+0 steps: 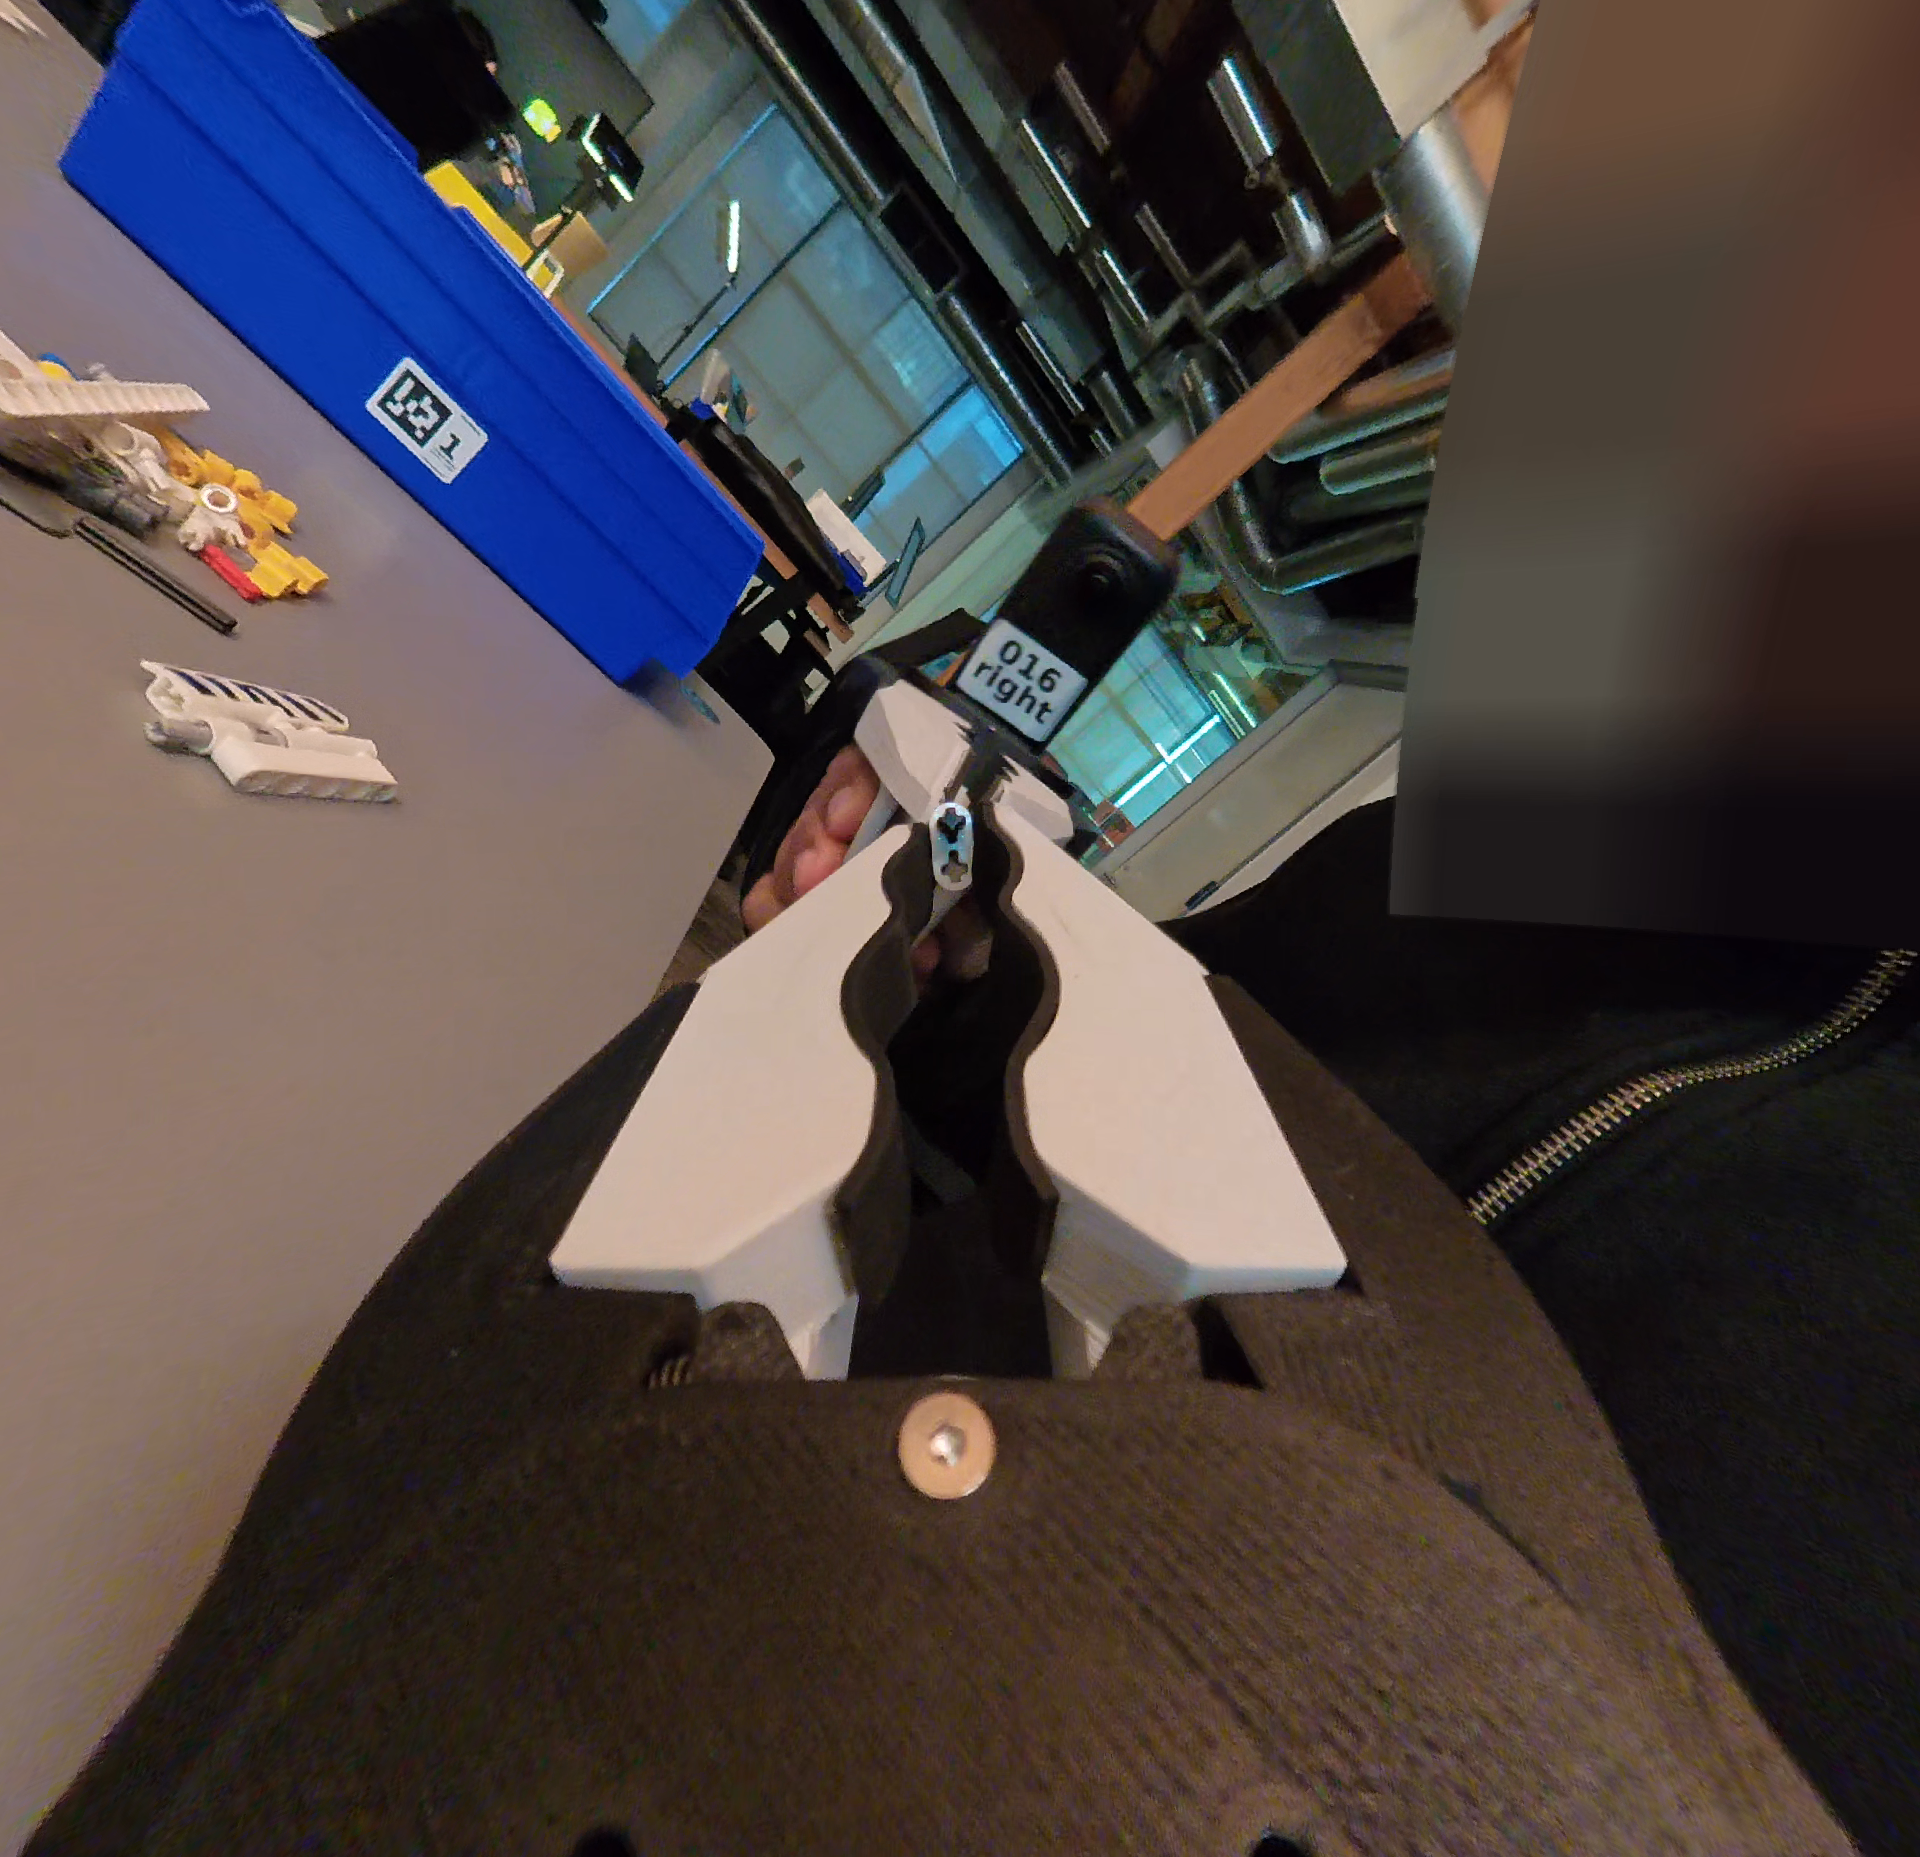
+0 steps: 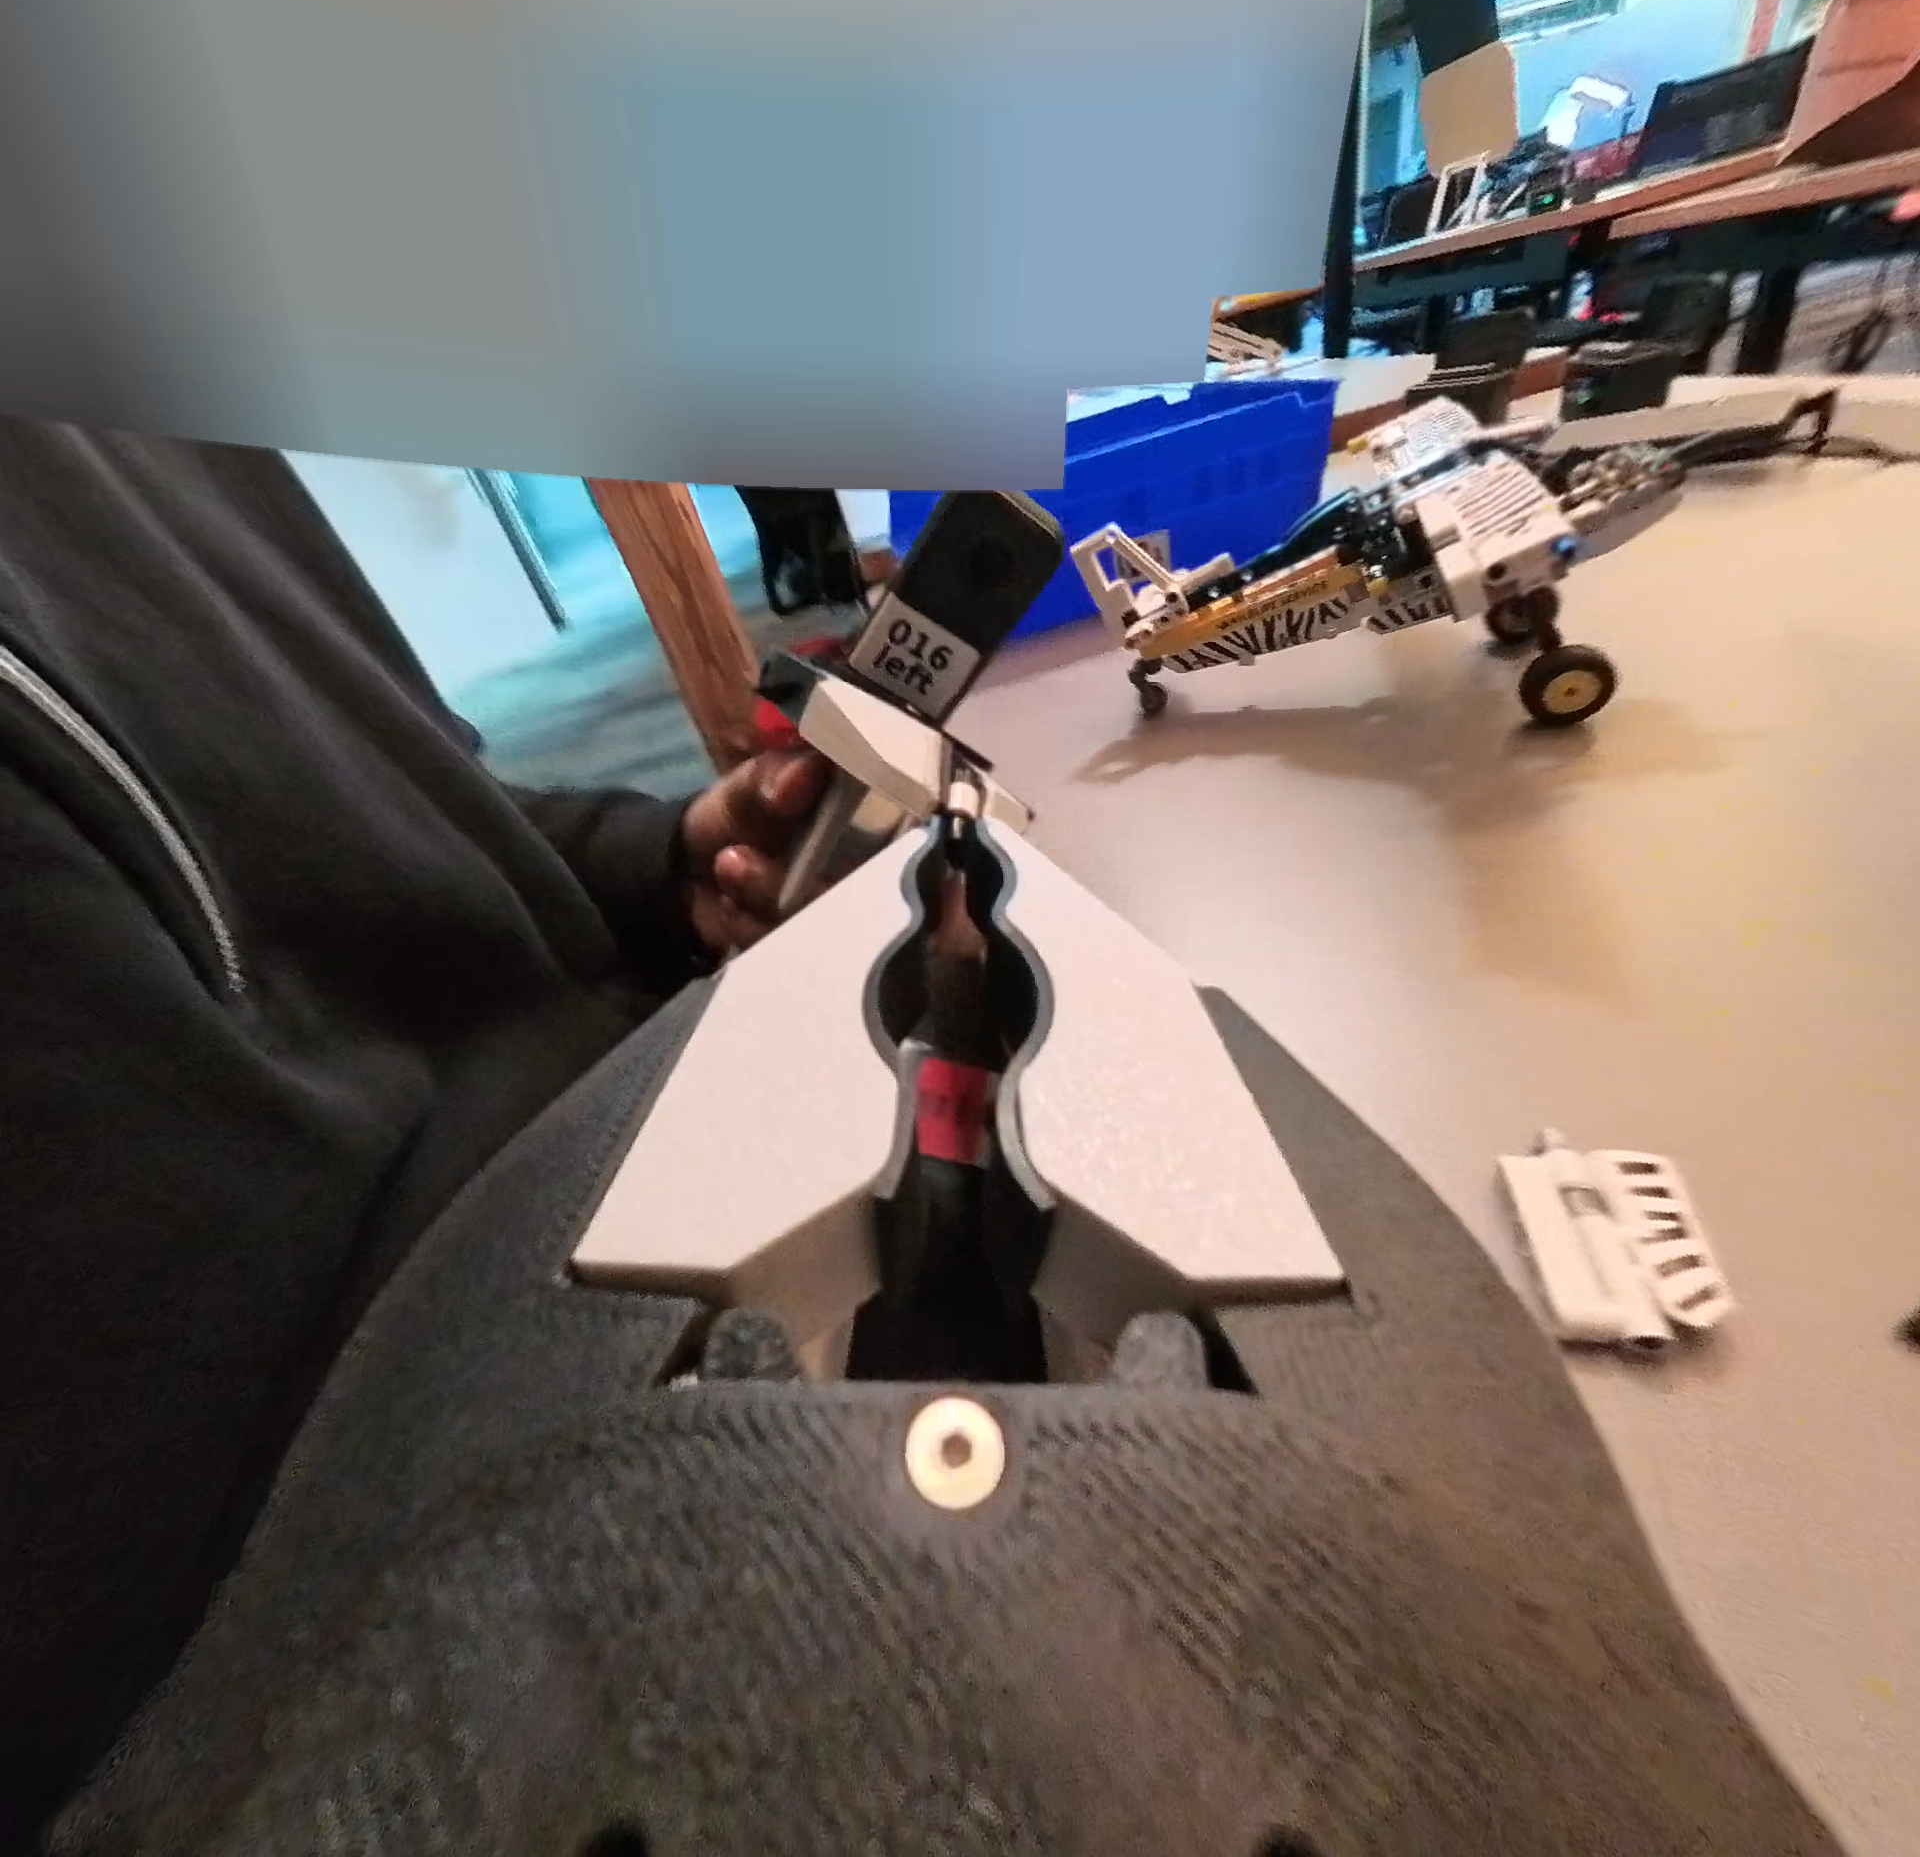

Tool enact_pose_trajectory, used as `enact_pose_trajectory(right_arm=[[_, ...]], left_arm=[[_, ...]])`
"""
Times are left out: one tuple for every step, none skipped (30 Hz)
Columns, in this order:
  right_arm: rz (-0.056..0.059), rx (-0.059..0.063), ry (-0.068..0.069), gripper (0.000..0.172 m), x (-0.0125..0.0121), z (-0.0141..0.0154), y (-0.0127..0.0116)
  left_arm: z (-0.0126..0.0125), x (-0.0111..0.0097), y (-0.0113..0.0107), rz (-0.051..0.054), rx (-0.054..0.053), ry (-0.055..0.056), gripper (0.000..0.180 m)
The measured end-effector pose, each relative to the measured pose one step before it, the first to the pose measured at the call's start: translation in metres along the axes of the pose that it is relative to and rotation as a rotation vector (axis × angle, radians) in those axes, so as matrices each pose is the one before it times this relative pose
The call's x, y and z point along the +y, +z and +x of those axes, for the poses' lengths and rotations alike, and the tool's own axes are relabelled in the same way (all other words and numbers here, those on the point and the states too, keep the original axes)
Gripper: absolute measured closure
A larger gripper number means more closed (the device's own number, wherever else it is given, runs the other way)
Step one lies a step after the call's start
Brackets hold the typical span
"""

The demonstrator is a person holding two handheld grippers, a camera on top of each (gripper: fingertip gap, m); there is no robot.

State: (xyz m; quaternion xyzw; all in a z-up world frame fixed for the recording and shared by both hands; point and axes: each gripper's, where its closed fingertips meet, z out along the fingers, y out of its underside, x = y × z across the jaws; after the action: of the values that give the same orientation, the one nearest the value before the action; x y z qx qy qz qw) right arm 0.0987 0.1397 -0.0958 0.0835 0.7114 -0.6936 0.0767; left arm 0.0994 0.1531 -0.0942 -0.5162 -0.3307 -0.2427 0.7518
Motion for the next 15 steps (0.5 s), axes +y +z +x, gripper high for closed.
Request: enact_pose_trajectory(right_arm=[[0.0303,-0.0243,0.0625,0.171,-0.00216,0.00027,-0.00078],[0.0328,-0.0271,0.0576,0.171,-0.00232,-0.00053,-0.00118],[0.0292,-0.0178,0.0416,0.172,-0.00180,-0.00038,-0.00085],[0.0205,-0.0097,0.0254,0.172,-0.00111,-0.00027,-0.00050],[0.0094,0.0018,0.0030,0.172,-0.00024,0.00017,0.00005],[-0.0075,0.0221,-0.0296,0.171,0.00105,0.00198,0.00104],[-0.0276,0.0407,-0.0644,0.171,0.00227,0.00388,0.00242],[-0.0376,0.0454,-0.0819,0.171,0.00194,0.00449,0.00407],[-0.0276,0.0383,-0.0784,0.170,-0.00025,0.00404,0.00545],[-0.0111,0.0233,-0.0545,0.170,-0.00215,0.00397,0.00604],[0.0000,0.0102,-0.0338,0.170,-0.00277,0.00519,0.00579],[0.0092,0.0022,-0.0097,0.170,-0.00344,0.00659,0.00557],[0.0172,-0.0142,0.0318,0.170,-0.00495,0.00647,0.00512],[0.0236,-0.0364,0.0667,0.169,-0.00666,0.00500,0.00401],[0.0243,-0.0488,0.0791,0.170,-0.00682,0.00396,0.00227]], left_arm=[[0.00030,-0.00140,0.00099,0.0070,-0.0014,0.0086,0.177],[0.00122,-0.00113,0.00141,0.0056,0.0012,0.0085,0.177],[0.00121,-0.00063,0.00135,0.0001,0.0007,0.0068,0.177],[0.00040,-0.00055,0.00091,0.0021,-0.0045,0.0057,0.177],[0.00014,-0.00033,0.00039,0.0029,-0.0008,-0.0036,0.177],[-0.00108,-0.00045,-0.00063,0.0053,-0.0014,-0.0139,0.178],[-0.00340,-0.00081,-0.00174,0.0094,-0.0131,-0.0138,0.178],[-0.00488,-0.00185,-0.00301,0.0138,-0.0193,-0.0117,0.177],[-0.00415,-0.00375,-0.00357,0.0170,-0.0159,-0.0034,0.177],[-0.00246,-0.00601,-0.00353,0.0214,-0.0115,0.0001,0.177],[-0.00244,-0.00732,-0.00261,0.0200,-0.0176,0.0027,0.177],[-0.00313,-0.00813,-0.00127,0.0217,-0.0278,0.0082,0.176],[-0.00280,-0.00933,-0.00017,0.0273,-0.0305,0.0102,0.176],[-0.00075,-0.00952,0.00065,0.0265,-0.0181,0.0132,0.176],[0.00133,-0.00859,0.00177,0.0225,-0.0076,0.0153,0.176]])
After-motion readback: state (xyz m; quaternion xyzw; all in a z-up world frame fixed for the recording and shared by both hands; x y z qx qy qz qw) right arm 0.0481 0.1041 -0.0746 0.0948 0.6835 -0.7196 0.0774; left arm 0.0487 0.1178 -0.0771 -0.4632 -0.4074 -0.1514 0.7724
